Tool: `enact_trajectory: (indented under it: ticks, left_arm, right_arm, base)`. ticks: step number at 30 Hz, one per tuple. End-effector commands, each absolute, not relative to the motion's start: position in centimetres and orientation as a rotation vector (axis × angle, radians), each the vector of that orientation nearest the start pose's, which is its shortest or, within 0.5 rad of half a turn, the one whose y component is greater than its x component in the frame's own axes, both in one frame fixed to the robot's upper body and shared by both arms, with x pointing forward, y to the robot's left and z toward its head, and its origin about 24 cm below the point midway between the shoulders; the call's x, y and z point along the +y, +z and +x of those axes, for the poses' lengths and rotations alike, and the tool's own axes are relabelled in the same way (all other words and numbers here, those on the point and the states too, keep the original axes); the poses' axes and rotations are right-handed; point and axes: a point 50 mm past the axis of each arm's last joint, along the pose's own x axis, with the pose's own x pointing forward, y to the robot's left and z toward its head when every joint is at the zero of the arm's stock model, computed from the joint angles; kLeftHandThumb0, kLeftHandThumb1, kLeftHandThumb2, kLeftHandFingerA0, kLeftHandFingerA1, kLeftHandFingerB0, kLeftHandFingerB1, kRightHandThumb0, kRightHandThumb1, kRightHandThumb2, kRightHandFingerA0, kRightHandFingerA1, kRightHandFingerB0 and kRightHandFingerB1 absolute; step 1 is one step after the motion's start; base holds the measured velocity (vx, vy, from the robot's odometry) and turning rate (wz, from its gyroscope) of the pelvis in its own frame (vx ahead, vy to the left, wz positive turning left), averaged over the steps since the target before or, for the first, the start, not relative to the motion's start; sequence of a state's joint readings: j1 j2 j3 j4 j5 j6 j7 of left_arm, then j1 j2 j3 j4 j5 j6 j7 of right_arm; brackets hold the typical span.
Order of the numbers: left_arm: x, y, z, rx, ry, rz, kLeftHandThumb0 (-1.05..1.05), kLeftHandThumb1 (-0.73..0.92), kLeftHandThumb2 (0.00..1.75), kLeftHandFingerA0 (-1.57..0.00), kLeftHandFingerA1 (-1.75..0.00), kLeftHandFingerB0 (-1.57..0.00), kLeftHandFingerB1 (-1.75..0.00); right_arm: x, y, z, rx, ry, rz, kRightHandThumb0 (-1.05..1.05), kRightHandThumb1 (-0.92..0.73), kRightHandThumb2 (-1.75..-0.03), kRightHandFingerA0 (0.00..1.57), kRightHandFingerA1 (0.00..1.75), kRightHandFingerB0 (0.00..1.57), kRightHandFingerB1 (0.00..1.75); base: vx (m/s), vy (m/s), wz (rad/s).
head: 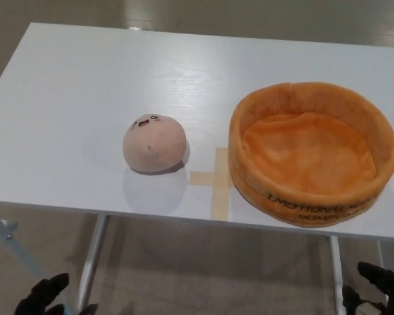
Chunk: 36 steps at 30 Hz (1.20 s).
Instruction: Use the left hand to pick up the pink round toy on the left and place it inside the orange plate on the desk.
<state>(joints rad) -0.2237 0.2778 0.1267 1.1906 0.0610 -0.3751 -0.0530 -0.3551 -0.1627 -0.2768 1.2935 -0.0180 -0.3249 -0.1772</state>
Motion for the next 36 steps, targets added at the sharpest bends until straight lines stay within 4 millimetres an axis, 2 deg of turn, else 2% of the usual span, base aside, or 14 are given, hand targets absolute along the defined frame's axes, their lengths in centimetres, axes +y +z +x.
enact_trajectory:
  ticks: [1,4,6,10,12,15,18,19,20,21,27,32,35,36]
  left_arm:
    - [24.1,-8.1,21.0,0.470,-0.273,0.304,-0.35,0.51,0.64,-0.08,-0.20,-0.12,-0.32]
    - [23.3,-6.9,20.8,0.400,-0.398,0.343,-0.37,0.54,0.56,-0.06,-0.27,-0.14,-0.28]
    - [22.7,-5.5,20.5,0.338,-0.511,0.380,-0.40,0.54,0.59,-0.08,-0.22,-0.12,-0.28]
    - [22.1,-4.0,19.9,0.294,-0.596,0.399,-0.41,0.57,0.57,-0.08,-0.27,-0.14,-0.28]
    - [21.1,-1.1,18.8,0.215,-0.740,0.415,-0.49,0.50,0.70,-0.15,-0.37,-0.18,-0.36]
    - [20.2,1.7,17.7,0.165,-0.861,0.375,-0.39,0.54,0.66,-0.28,-0.38,-0.27,-0.36]
    - [19.7,2.9,17.3,0.154,-0.911,0.332,-0.36,0.55,0.65,-0.29,-0.38,-0.28,-0.35]
    - [19.4,3.8,17.1,0.124,-0.945,0.320,-0.30,0.60,0.59,-0.37,-0.38,-0.30,-0.32]
    - [19.3,4.0,17.1,0.116,-0.954,0.317,-0.30,0.60,0.59,-0.37,-0.38,-0.30,-0.32]
    - [19.1,5.0,16.8,0.092,-0.973,0.262,-0.30,0.59,0.58,-0.49,-0.42,-0.38,-0.34]
    - [18.6,7.3,16.4,-0.014,-1.012,0.239,-0.33,0.58,0.57,-0.55,-0.44,-0.43,-0.36]
    - [17.4,12.5,16.1,-0.247,-1.078,0.180,-0.23,0.59,0.57,-0.54,-0.45,-0.42,-0.36]
    - [17.3,13.4,16.2,-0.288,-1.064,0.168,-0.24,0.59,0.57,-0.55,-0.45,-0.42,-0.36]
    - [17.0,15.0,17.4,-0.438,-0.955,0.236,-0.27,0.51,0.63,-0.48,-0.47,-0.40,-0.41]
  right_arm:
    - [-23.2,-9.6,23.1,0.592,-0.417,-0.069,-0.27,-0.60,-0.58,0.56,0.84,0.44,0.49]
    - [-23.3,-9.5,23.3,0.588,-0.423,-0.073,-0.26,-0.59,-0.60,0.57,0.83,0.45,0.50]
    - [-23.3,-9.5,23.3,0.587,-0.423,-0.062,-0.25,-0.60,-0.60,0.56,0.85,0.44,0.49]
    - [-23.3,-9.4,23.3,0.586,-0.419,-0.056,-0.24,-0.61,-0.60,0.55,0.84,0.43,0.49]
    - [-23.3,-9.4,23.3,0.585,-0.415,-0.065,-0.25,-0.60,-0.60,0.56,0.87,0.42,0.48]
    - [-23.3,-9.4,23.4,0.585,-0.417,-0.060,-0.22,-0.61,-0.59,0.54,0.88,0.44,0.48]
    - [-23.3,-9.3,23.5,0.581,-0.417,-0.058,-0.22,-0.61,-0.60,0.53,0.88,0.43,0.48]
    - [-23.4,-9.3,23.5,0.582,-0.416,-0.065,-0.25,-0.61,-0.59,0.54,0.87,0.43,0.47]
    - [-23.4,-9.3,23.5,0.583,-0.416,-0.067,-0.25,-0.61,-0.59,0.54,0.87,0.43,0.47]
    - [-23.4,-9.3,23.5,0.579,-0.418,-0.062,-0.25,-0.61,-0.59,0.55,0.88,0.42,0.48]
    - [-23.4,-9.3,23.6,0.577,-0.424,-0.050,-0.25,-0.59,-0.60,0.55,0.90,0.43,0.50]
    - [-23.4,-9.1,23.7,0.569,-0.423,-0.052,-0.24,-0.57,-0.62,0.55,0.92,0.44,0.53]
    - [-23.4,-9.1,23.7,0.570,-0.421,-0.048,-0.23,-0.58,-0.62,0.55,0.90,0.43,0.52]
    - [-23.4,-9.1,23.7,0.571,-0.418,-0.051,-0.22,-0.58,-0.63,0.55,0.89,0.42,0.52]
  base:
    - [0.00,0.000,0.00]
    - [0.00,0.000,0.00]
    - [0.00,0.000,0.00]
    - [0.00,0.000,0.00]
    - [0.00,0.000,0.00]
    - [0.00,0.000,0.00]
    - [0.00,0.000,0.00]
    - [0.00,0.000,0.00]
    - [0.00,0.000,0.00]
    - [0.00,0.000,0.00]
    - [0.00,0.000,0.00]
    - [0.00,0.000,0.00]
    - [0.00,0.000,0.00]
    - [0.00,0.000,0.00]
